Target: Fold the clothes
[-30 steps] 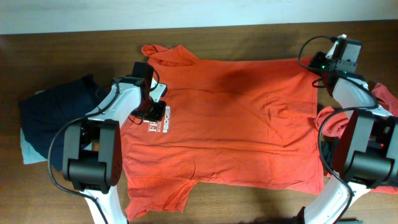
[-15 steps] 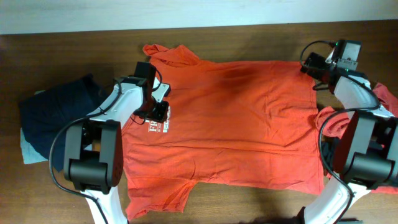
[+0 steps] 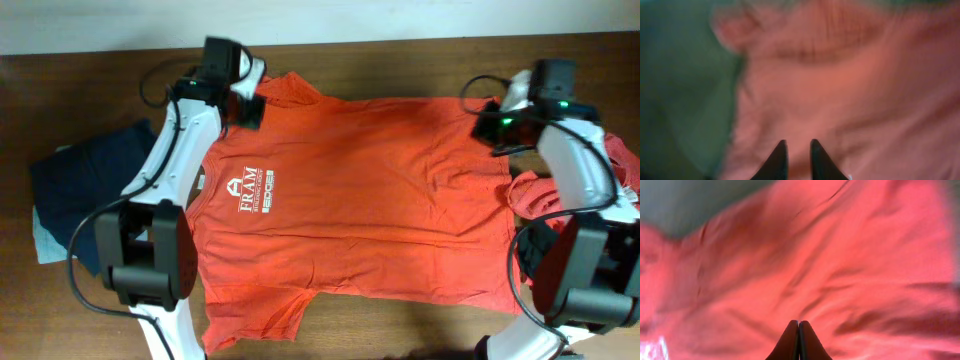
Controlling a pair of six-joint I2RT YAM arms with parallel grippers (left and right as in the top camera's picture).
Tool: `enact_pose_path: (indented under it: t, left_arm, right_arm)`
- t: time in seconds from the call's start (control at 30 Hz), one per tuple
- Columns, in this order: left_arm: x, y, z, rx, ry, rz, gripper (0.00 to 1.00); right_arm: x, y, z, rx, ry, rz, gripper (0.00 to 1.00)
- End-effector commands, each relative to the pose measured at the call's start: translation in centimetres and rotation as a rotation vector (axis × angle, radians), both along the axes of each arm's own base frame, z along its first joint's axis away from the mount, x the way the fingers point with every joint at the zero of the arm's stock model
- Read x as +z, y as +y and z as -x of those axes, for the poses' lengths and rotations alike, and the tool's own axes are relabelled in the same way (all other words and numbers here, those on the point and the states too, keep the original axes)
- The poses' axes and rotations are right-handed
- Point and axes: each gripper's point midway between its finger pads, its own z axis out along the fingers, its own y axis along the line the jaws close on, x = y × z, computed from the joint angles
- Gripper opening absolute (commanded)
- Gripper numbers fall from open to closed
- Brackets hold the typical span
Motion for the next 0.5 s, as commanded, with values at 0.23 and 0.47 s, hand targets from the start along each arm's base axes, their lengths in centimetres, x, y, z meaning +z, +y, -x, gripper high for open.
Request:
enact_pose_path:
  t: [0.23,0.47]
  left_arm:
    - [-8.3,0.0,-2.8,-0.033,0.034,-0.05,0.02]
    - [-12.2,0.5,-3.1,-0.04,0.068,-0.065,0.01]
  right_arm:
    - [-2.2,11.3,2.3,0.292,0.091,0.085,0.04]
    - [-5.6,14.0,4.1,0.365,0.198,0.107,0.04]
